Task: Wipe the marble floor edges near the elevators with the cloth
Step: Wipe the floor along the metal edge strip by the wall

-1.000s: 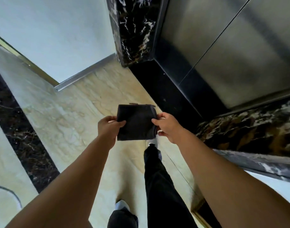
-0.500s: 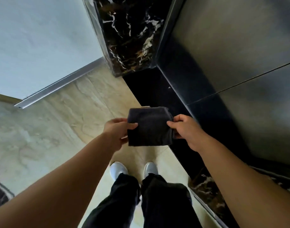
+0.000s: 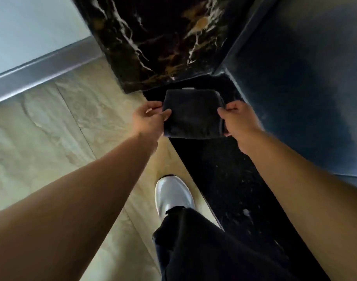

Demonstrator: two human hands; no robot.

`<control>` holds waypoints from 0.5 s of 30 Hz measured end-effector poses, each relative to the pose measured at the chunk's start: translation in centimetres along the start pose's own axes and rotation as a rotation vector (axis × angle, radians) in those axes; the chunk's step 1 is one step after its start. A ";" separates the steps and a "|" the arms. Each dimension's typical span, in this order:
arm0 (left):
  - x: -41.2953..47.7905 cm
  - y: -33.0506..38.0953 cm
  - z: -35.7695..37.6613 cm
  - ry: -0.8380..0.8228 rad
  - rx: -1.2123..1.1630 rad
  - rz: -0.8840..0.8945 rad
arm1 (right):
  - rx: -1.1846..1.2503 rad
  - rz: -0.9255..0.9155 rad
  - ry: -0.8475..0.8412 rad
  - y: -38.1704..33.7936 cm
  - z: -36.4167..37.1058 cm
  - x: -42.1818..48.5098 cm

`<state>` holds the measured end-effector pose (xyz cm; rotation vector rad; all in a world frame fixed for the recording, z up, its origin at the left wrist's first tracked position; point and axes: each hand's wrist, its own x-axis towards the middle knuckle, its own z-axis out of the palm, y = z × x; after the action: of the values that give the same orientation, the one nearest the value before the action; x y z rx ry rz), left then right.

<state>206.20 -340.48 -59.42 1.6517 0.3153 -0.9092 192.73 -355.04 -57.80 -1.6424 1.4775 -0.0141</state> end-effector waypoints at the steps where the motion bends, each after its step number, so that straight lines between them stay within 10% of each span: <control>1: 2.1 -1.1 0.1 0.003 -0.035 -0.001 | -0.022 -0.006 0.024 1.2 1.3 1.4; 9: 5.5 -6.0 -7.2 0.100 0.448 0.406 | -0.746 -0.661 -0.006 3.3 8.3 2.3; 15: 4.3 -6.4 -16.3 0.213 1.064 0.526 | -0.900 -0.334 -0.073 0.5 17.1 3.2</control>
<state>211.33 -324.72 -66.45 2.6276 -0.5584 -0.4854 202.56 -347.48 -70.02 -2.5528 1.1894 0.5943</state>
